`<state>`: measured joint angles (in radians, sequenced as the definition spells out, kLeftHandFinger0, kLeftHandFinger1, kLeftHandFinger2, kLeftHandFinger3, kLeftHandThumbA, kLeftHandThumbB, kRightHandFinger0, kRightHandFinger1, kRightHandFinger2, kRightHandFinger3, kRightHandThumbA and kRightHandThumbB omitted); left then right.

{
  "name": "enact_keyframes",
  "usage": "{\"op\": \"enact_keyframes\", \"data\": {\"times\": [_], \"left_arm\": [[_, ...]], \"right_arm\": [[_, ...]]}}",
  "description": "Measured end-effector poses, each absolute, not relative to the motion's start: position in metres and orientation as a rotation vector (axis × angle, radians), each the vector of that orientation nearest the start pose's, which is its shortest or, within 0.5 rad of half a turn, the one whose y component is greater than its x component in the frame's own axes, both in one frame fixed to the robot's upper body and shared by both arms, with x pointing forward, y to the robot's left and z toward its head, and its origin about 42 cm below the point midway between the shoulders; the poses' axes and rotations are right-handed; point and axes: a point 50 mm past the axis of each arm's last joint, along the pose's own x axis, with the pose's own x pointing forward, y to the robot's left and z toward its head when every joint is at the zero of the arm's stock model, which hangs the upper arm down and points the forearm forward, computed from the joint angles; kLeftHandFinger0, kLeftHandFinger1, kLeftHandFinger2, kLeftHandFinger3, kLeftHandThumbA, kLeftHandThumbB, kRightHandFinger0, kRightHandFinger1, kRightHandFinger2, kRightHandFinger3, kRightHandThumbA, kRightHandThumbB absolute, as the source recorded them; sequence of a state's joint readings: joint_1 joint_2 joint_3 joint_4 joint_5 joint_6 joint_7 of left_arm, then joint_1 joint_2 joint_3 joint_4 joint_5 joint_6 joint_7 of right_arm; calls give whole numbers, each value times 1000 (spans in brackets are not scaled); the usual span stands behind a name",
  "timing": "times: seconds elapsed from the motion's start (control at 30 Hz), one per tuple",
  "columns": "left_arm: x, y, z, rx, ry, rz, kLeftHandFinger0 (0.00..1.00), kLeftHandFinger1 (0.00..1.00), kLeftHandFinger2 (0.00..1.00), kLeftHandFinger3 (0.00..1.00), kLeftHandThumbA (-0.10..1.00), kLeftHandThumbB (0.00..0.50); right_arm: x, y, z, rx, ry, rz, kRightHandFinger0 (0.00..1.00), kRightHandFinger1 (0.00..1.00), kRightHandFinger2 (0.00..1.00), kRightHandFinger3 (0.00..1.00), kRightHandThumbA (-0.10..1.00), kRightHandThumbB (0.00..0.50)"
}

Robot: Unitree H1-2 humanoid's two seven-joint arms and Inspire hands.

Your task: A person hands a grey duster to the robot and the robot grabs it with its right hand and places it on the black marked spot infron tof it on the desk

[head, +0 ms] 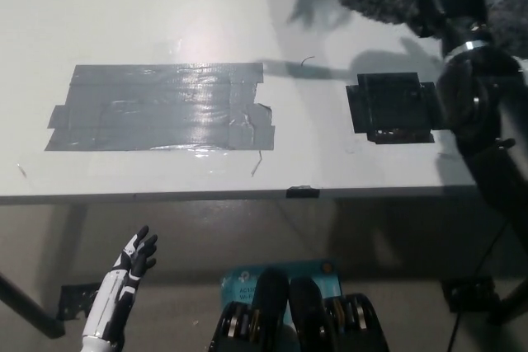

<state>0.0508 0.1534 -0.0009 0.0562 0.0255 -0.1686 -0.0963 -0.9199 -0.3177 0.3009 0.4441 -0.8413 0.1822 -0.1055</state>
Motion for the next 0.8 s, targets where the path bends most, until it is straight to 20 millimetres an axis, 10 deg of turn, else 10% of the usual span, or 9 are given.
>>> {"op": "enact_keyframes", "data": {"times": [0.43, 0.47, 0.5, 0.53, 0.57, 0.63, 0.8], "left_arm": [[265, 259, 83, 183, -57, -105, 984, 1000, 1000, 1000, 952, 137], [265, 259, 83, 182, -57, -105, 984, 1000, 1000, 1000, 954, 139], [265, 259, 83, 182, -56, -105, 985, 1000, 1000, 1000, 955, 140], [265, 259, 83, 182, -56, -105, 985, 1000, 1000, 1000, 954, 139], [265, 259, 83, 182, -55, -105, 988, 1000, 1000, 1000, 944, 135], [265, 259, 84, 182, -55, -105, 988, 1000, 1000, 1000, 939, 133], [265, 259, 84, 181, -52, -104, 981, 1000, 1000, 1000, 935, 122]], "right_arm": [[531, -235, 293, -1330, -339, -125, 16, 539, 934, 1000, -100, 195], [532, -236, 289, -1331, -328, -116, 236, 677, 1000, 1000, 103, 261], [532, -236, 285, -1330, -319, -107, 244, 617, 889, 971, 235, 288], [532, -236, 279, -1325, -300, -93, 576, 959, 1000, 1000, 525, 375], [532, -236, 277, -1323, -294, -87, 1000, 1000, 1000, 1000, 673, 425], [533, -235, 268, -1311, -232, -27, 1000, 1000, 1000, 1000, 772, 498], [534, -232, 255, -1280, -129, 80, 1000, 1000, 1000, 1000, 810, 500]]}}
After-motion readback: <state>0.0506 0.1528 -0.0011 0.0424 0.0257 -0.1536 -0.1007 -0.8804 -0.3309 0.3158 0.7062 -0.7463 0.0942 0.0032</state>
